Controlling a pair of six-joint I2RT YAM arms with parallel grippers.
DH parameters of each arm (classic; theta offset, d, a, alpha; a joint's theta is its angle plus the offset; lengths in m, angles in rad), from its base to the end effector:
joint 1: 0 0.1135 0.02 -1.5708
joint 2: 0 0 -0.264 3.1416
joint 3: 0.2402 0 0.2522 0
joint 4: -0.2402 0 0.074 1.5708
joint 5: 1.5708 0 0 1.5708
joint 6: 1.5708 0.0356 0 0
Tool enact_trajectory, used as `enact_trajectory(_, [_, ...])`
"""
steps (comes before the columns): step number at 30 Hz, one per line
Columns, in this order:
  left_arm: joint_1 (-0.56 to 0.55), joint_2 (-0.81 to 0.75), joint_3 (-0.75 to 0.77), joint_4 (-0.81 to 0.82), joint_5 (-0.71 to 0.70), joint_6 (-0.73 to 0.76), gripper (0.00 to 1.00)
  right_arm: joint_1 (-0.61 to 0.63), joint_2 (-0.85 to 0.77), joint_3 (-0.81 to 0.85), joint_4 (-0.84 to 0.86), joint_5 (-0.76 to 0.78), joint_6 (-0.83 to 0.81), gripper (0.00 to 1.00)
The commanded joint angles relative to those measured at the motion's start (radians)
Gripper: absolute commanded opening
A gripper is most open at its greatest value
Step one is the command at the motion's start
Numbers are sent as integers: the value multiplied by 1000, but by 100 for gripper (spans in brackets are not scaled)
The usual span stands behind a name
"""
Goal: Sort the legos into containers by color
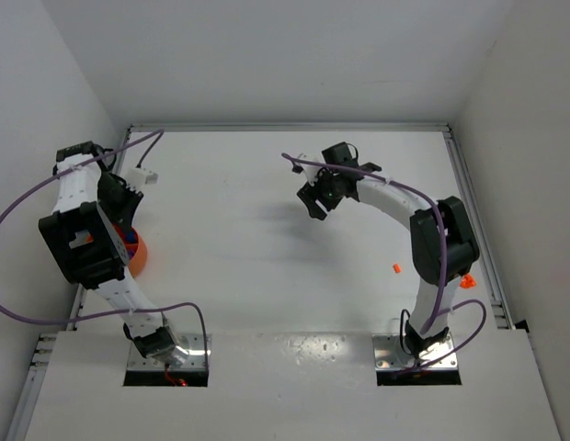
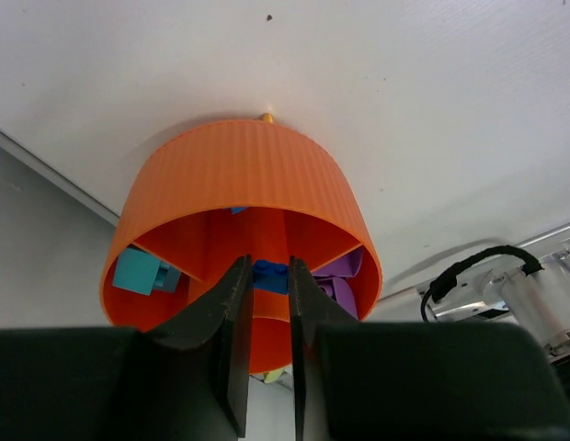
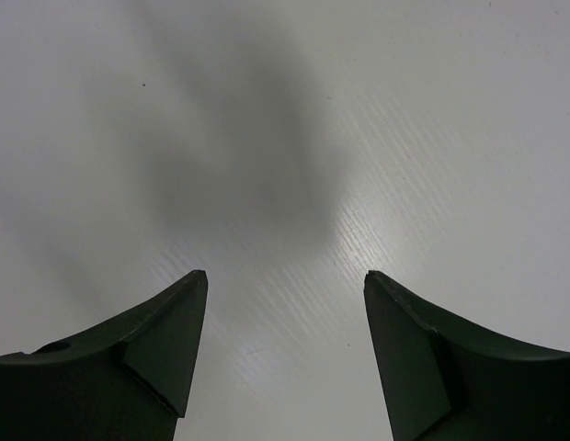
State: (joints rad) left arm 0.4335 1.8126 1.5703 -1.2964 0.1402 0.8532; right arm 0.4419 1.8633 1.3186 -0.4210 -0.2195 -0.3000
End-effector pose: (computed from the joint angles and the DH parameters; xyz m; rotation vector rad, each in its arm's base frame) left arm 0.3097 0.1378 0.2601 0.6343 2.9615 -0.1410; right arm 0.3570 0.1775 0.2012 -0.9997 2.3299 0.3346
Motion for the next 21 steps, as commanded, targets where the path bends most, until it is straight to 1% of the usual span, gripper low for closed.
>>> enact_trajectory(1, [11,-1,-1,-6,-8,12,19,-6,-52,1,19,11,12,70])
enact_trajectory(6, [11,8,13,-6,1,12,35,-15,-70,-10,19,20,21,71])
enact_trajectory(7, [11,8,25,-6,1,12,41,-15,-70,-10,19,20,21,71])
enact_trajectory(10, [11,8,57,-6,10,1,48,-25,-81,-21,37,-18,21,71])
enact_trajectory(14, [11,-12,102,-6,19,1,48,-35,-81,-21,47,-38,41,71])
enact_trajectory(16, [11,-12,132,-6,56,-11,48,-45,-81,-21,56,-38,57,70])
enact_trajectory(19, [-33,0,236,-6,127,-55,48,-72,-116,-21,74,-1,125,69])
enact_trajectory(21, [-91,60,341,-6,160,-115,49,-85,-156,-32,56,38,168,69])
